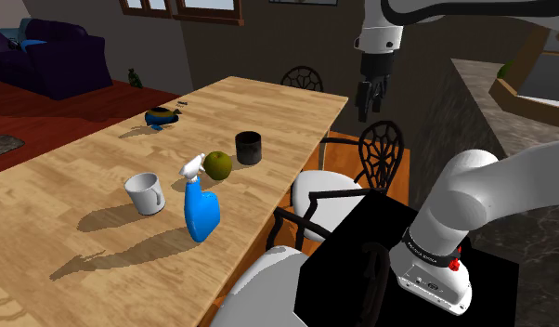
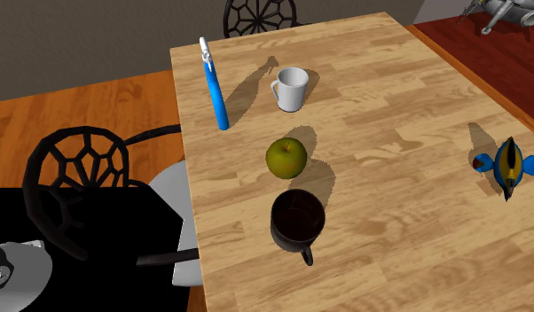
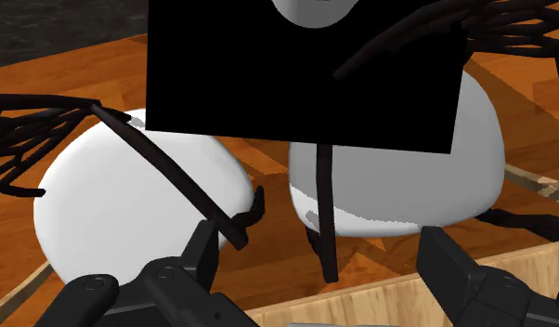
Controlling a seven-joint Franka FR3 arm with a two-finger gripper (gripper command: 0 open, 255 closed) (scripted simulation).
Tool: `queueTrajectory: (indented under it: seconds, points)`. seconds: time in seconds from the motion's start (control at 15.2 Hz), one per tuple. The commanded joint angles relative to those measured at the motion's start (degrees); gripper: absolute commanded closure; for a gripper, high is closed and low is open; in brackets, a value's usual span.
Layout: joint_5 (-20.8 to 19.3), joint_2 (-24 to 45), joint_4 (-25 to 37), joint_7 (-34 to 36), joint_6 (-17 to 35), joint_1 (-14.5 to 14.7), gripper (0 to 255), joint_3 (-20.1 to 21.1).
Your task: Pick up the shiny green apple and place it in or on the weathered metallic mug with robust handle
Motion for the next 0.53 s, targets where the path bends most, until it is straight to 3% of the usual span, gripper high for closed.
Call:
queueTrajectory:
  seconds: [0.0, 0.46]
  points:
    - [0.00, 0.00, 0.00, 0.00, 0.00, 0.00, 0, 0.00]
    - [3.29, 10.19, 2.12, 7.50, 10.32, 1.97, 0, 6.40]
